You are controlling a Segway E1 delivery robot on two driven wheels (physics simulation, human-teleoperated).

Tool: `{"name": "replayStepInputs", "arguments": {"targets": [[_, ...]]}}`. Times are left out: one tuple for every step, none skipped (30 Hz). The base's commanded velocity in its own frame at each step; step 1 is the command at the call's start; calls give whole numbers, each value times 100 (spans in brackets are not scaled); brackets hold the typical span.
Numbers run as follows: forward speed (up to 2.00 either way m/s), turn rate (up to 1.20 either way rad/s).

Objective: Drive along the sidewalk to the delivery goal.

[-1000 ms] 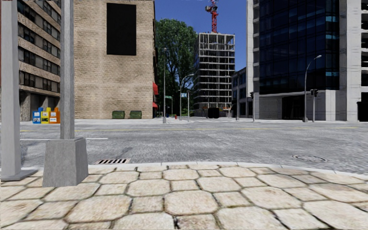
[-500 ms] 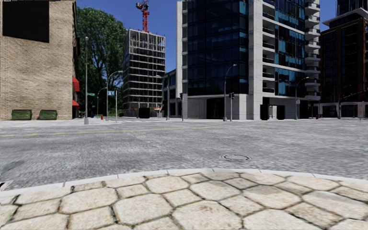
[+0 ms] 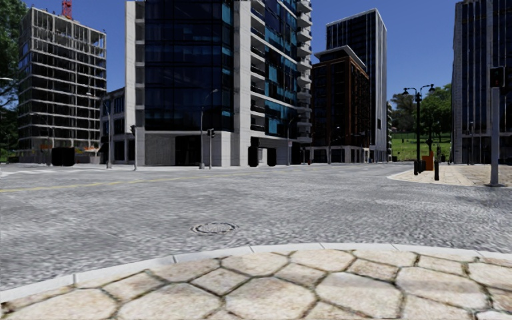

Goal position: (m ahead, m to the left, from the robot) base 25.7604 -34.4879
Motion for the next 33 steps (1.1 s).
{"name": "replayStepInputs", "arguments": {"targets": [[108, -95], [108, -95], [108, -95], [108, -95], [108, -95], [108, -95], [108, -95], [108, -95], [108, -95], [108, -95], [108, -95], [108, -95], [108, -95], [108, -95], [108, -95], [108, -95], [108, -95], [108, -95], [108, -95], [108, -99], [108, -102], [108, -103], [108, -103], [108, -103], [108, -103], [108, -103], [108, -103], [108, -103], [108, -103], [108, -103], [108, -103], [108, -103], [108, -103]]}}
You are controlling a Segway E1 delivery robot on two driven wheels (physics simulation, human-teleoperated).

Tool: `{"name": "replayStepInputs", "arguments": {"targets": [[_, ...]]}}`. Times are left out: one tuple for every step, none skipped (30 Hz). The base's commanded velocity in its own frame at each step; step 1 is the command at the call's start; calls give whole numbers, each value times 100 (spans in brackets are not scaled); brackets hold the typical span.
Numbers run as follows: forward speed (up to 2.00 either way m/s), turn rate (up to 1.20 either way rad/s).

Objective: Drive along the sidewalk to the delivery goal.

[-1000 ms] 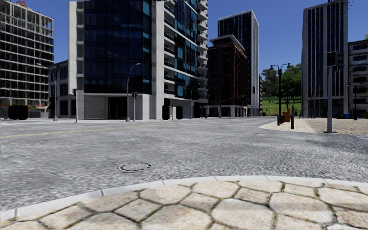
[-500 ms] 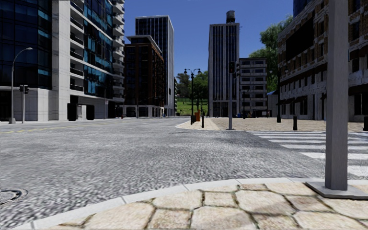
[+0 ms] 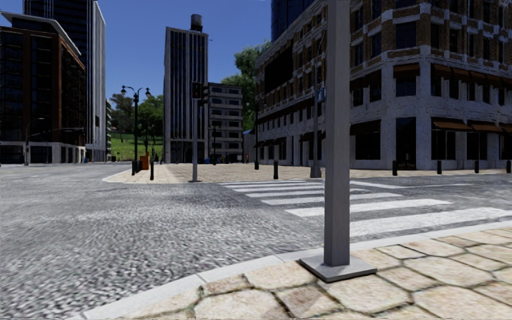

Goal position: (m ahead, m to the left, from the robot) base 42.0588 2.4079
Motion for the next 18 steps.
{"name": "replayStepInputs", "arguments": {"targets": [[108, -103], [108, -103], [108, -103], [108, -103], [108, -103], [108, -103], [108, -103], [108, -103], [108, -103], [108, -103], [108, -103], [108, -103], [108, -103], [108, -103], [108, -103], [108, -103], [108, -103], [108, -103]]}}
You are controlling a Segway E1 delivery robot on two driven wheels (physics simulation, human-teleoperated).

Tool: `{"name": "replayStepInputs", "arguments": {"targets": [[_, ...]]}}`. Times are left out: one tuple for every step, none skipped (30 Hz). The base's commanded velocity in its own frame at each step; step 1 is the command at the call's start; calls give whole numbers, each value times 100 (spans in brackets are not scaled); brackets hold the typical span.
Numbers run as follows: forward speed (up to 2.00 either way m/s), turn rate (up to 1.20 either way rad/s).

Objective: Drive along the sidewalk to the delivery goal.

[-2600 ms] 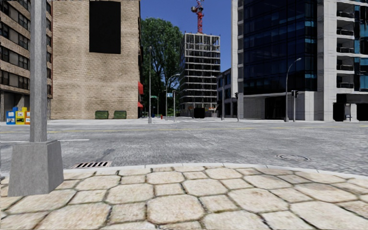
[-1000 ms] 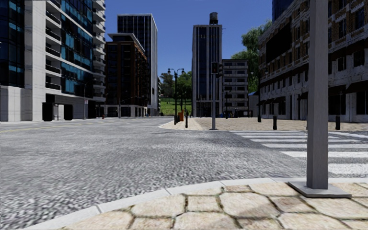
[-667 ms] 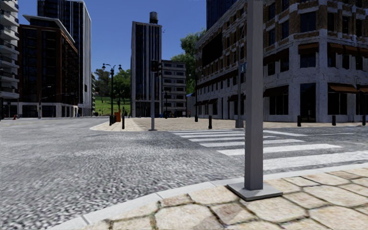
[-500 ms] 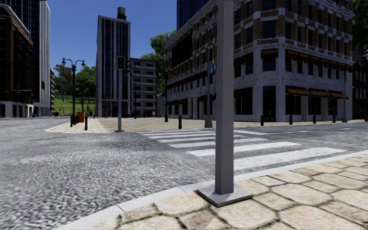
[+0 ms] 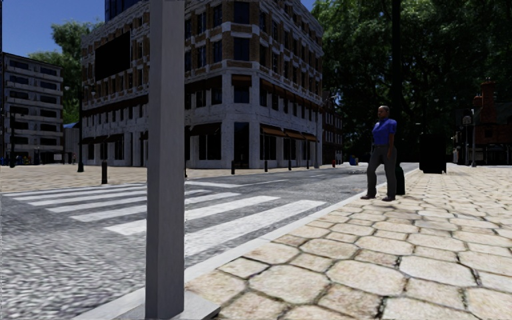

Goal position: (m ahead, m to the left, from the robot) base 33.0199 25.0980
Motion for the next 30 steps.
{"name": "replayStepInputs", "arguments": {"targets": [[108, -103], [108, -103], [108, -103], [108, -103], [108, -103], [108, -55], [108, 0], [108, 0], [108, 0], [109, 0], [109, 0], [109, 0], [109, 0], [109, 0], [109, 0], [109, 0], [109, 0], [109, 0], [109, 0], [106, 0], [93, 0], [74, 0], [74, 0], [48, 0], [30, 0], [27, 0], [27, 0], [26, 0], [26, 0], [26, 0]]}}
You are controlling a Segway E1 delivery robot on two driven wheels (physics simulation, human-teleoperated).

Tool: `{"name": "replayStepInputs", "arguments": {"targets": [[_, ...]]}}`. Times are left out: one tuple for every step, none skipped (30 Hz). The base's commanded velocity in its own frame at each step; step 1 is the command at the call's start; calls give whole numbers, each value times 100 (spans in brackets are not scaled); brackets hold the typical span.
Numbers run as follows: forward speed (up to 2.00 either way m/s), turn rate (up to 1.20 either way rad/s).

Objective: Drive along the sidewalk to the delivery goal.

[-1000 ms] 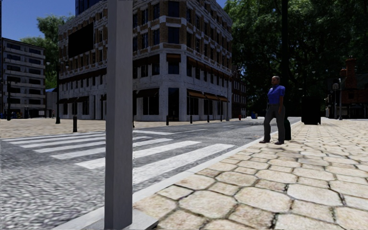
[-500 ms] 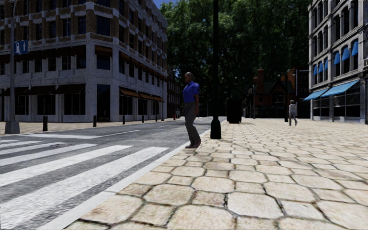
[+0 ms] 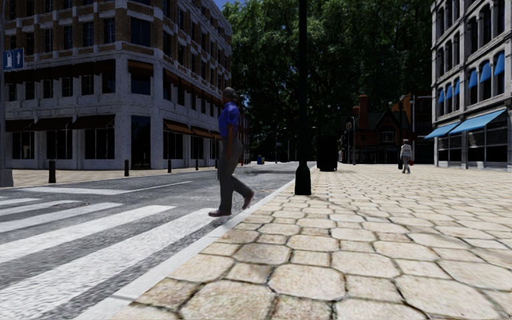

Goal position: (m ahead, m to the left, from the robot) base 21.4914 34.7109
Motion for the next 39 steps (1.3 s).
{"name": "replayStepInputs", "arguments": {"targets": [[26, 0], [27, 0], [37, 0], [59, 3], [59, 3], [81, 17], [92, 42], [98, 57], [99, 61], [99, 61], [100, 62], [100, 63], [100, 63], [100, 63], [100, 63], [100, 63], [100, 63], [100, 63], [100, 63], [100, 63], [101, 63], [101, 63], [101, 63], [101, 63], [101, 63], [101, 63], [101, 63], [101, 63], [101, 63], [101, 63], [101, 63], [101, 63], [101, 63], [101, 63], [101, 63], [101, 63], [101, 63], [101, 63], [101, 63]]}}
